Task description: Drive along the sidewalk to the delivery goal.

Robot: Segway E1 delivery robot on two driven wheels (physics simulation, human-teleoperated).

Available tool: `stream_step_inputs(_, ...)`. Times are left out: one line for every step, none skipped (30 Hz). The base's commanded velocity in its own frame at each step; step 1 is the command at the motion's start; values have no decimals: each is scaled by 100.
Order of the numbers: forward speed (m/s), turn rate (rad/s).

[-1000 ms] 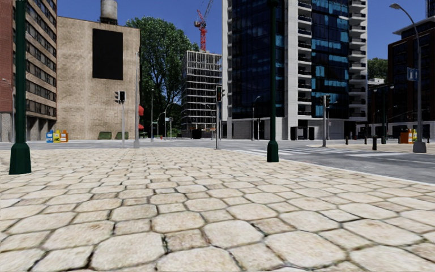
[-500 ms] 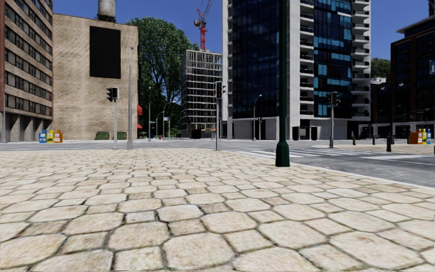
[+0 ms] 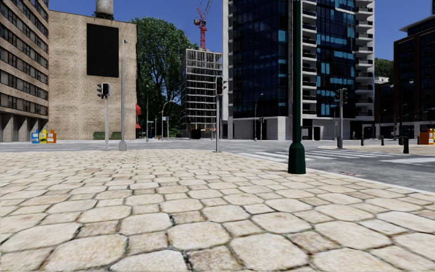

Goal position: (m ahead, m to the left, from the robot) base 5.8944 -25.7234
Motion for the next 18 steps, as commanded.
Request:
stream_step_inputs(200,0)
stream_step_inputs(200,0)
stream_step_inputs(200,0)
stream_step_inputs(200,0)
stream_step_inputs(200,0)
stream_step_inputs(200,0)
stream_step_inputs(200,0)
stream_step_inputs(200,0)
stream_step_inputs(200,0)
stream_step_inputs(200,0)
stream_step_inputs(200,0)
stream_step_inputs(200,0)
stream_step_inputs(200,0)
stream_step_inputs(200,0)
stream_step_inputs(200,0)
stream_step_inputs(200,0)
stream_step_inputs(200,0)
stream_step_inputs(200,0)
